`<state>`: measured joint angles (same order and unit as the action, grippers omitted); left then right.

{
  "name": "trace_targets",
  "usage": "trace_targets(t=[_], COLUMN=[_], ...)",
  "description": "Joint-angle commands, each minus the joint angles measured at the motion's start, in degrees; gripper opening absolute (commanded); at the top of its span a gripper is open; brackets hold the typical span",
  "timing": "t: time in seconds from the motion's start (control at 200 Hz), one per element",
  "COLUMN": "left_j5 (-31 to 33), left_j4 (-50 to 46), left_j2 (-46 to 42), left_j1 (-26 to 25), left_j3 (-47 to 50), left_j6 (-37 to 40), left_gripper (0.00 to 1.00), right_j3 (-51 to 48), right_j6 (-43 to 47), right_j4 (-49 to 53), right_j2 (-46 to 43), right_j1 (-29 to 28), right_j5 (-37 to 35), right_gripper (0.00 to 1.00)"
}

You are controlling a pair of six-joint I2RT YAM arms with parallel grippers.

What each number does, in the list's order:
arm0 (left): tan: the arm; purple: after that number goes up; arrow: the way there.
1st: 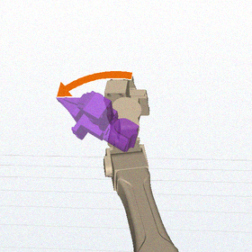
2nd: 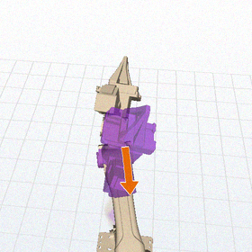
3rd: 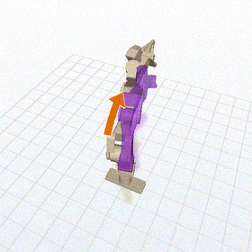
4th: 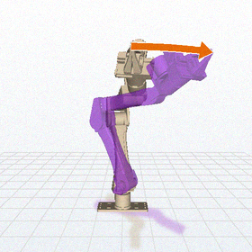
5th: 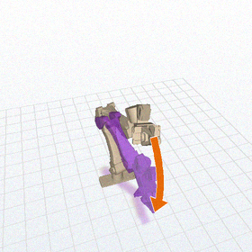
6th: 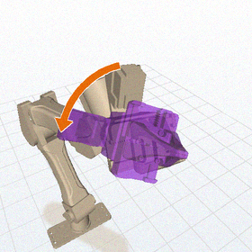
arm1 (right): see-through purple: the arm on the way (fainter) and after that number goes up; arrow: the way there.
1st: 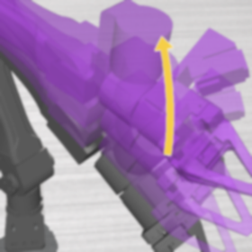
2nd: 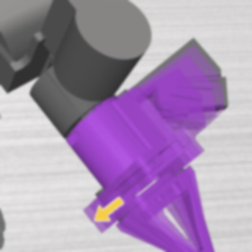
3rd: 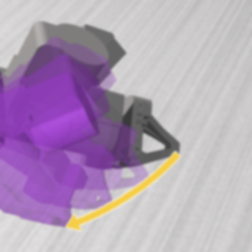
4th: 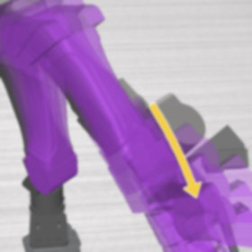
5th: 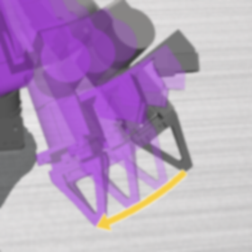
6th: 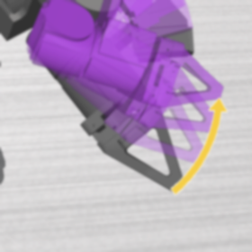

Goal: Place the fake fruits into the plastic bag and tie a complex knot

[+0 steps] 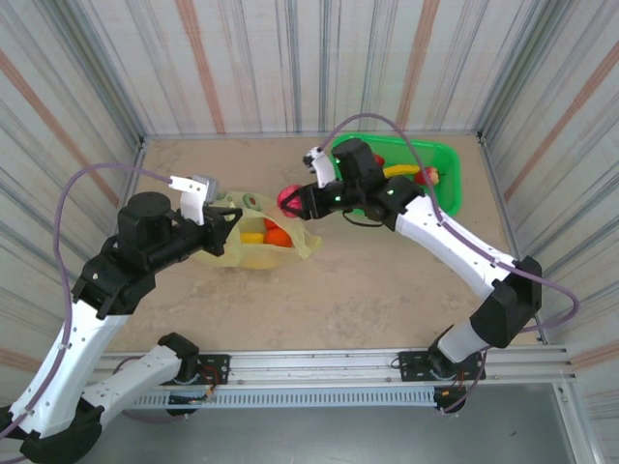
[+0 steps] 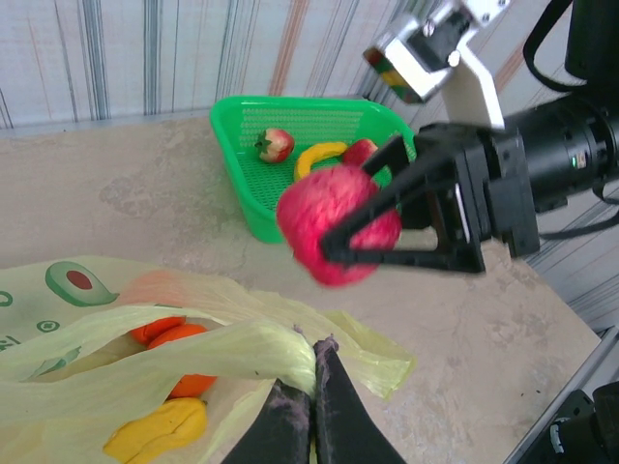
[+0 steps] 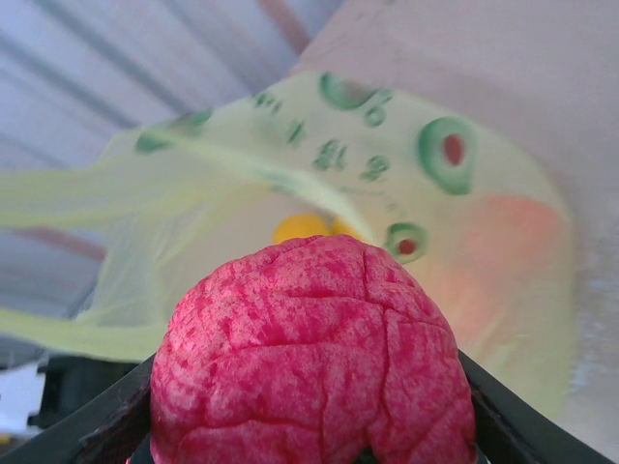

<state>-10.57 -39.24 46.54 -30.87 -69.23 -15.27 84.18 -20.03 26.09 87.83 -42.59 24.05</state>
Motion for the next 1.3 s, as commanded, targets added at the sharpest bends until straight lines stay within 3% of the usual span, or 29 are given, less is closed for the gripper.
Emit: trace_targets(t=[0.0, 0.215, 0.656, 1.007, 1.142, 1.292], left_j5=[0.6, 0.3, -1.1, -0.6, -1.3, -2.0], left_j4=[-0.9, -1.3, -0.4, -0.3, 0.0, 0.7], left_j2=[-0.4, -0.5, -0.4, -0.1, 0.3, 0.7], left_j1=[-0.1, -0.1, -0.1, -0.1, -0.1, -0.1], left_j3=[-1.2, -1.8, -1.2, -1.6, -1.5, -1.2], left_j6=[-0.5, -0.5, -0.6, -0.1, -0.1, -0.2], left_gripper=[0.0, 0.0, 0.0, 0.0, 0.0, 0.0], right_j3=[0.6, 2.0, 5.6, 10.8, 12.3, 14.1], right_j6=[2.4, 2.0, 0.6, 4.3, 3.3, -2.9], right_j4=[0.6, -0.9, -4.7, 0.9, -0.2, -4.8], right_j2=[3.5, 8.4, 15.8, 25.0, 27.9, 29.7], right_j1=[-2.9, -6.0, -6.4, -7.6, -7.6, -7.8], right_j5=[-1.4, -1.2, 2.7, 14.1, 9.3, -11.1], right_gripper=[0.52, 0.51, 0.51, 0.53, 0.54, 0.56])
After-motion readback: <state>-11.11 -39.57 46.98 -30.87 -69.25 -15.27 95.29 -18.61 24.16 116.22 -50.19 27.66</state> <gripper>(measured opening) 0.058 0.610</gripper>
